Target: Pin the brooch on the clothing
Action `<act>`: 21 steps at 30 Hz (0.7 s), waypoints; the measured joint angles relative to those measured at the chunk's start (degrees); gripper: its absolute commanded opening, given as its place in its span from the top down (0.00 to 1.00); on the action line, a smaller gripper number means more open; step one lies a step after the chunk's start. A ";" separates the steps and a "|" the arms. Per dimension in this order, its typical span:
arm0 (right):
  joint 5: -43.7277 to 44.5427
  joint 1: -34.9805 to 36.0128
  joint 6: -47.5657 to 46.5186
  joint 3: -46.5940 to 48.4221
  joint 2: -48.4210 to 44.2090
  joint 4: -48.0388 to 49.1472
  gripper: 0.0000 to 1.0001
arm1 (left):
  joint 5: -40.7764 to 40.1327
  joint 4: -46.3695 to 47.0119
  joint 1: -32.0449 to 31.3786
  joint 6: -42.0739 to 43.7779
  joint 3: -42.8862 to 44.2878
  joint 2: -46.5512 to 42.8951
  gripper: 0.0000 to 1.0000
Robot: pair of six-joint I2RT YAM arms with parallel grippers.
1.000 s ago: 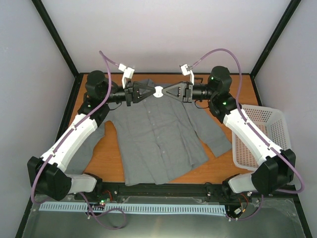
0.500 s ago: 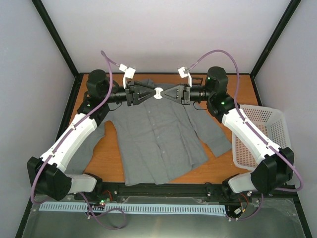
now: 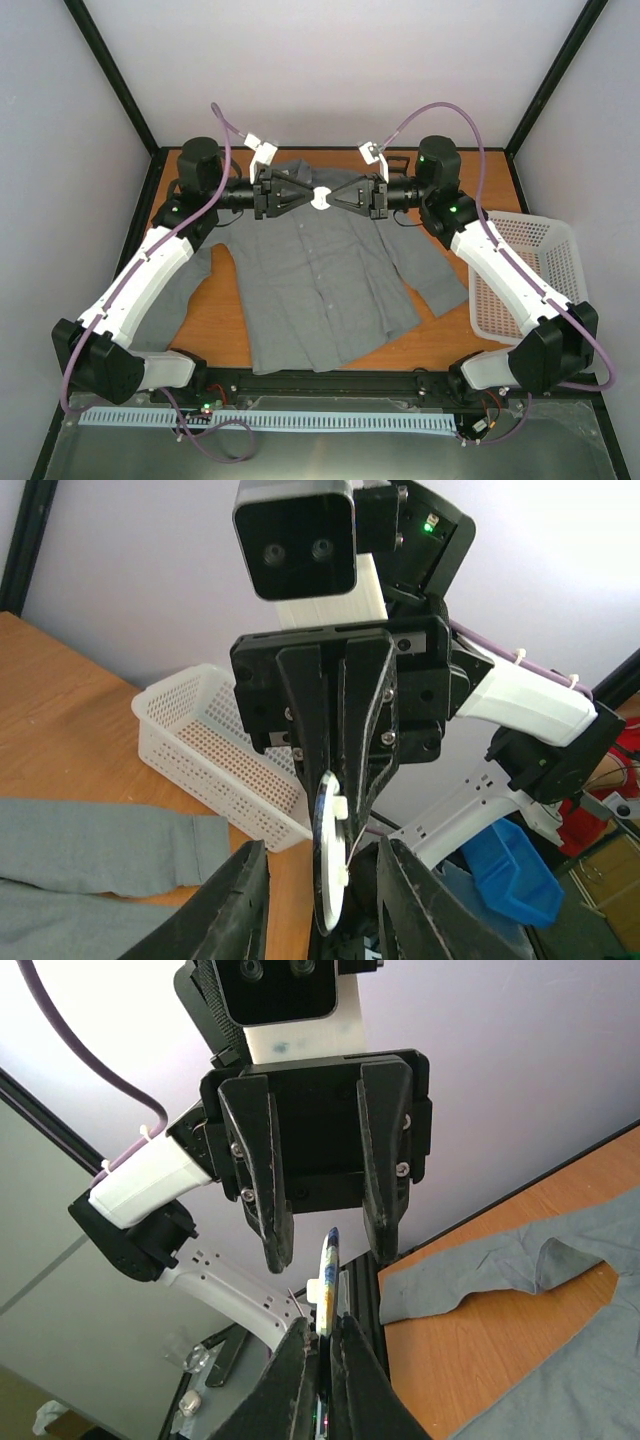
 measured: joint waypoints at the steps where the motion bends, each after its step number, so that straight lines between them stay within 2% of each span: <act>1: -0.13 0.00 -0.11 0.00 -0.02 -0.11 0.97 | 0.35 -0.57 0.00 0.39 0.00 0.00 0.68; 4: -0.35 0.00 -0.28 0.00 -0.02 -0.35 0.97 | 0.92 -2.47 0.00 1.46 0.00 0.00 0.70; 9: -0.74 0.00 -0.37 0.00 -0.02 -0.39 0.97 | 1.57 -3.50 -0.04 1.95 0.04 0.02 0.79; 15: -1.20 0.00 -0.76 0.17 -0.02 -0.79 0.97 | 1.62 -3.74 -0.28 2.10 0.22 0.02 0.80; 21: -1.73 0.00 -1.42 0.87 -0.02 -1.38 0.97 | 1.55 -4.09 -1.03 2.19 0.85 0.44 0.84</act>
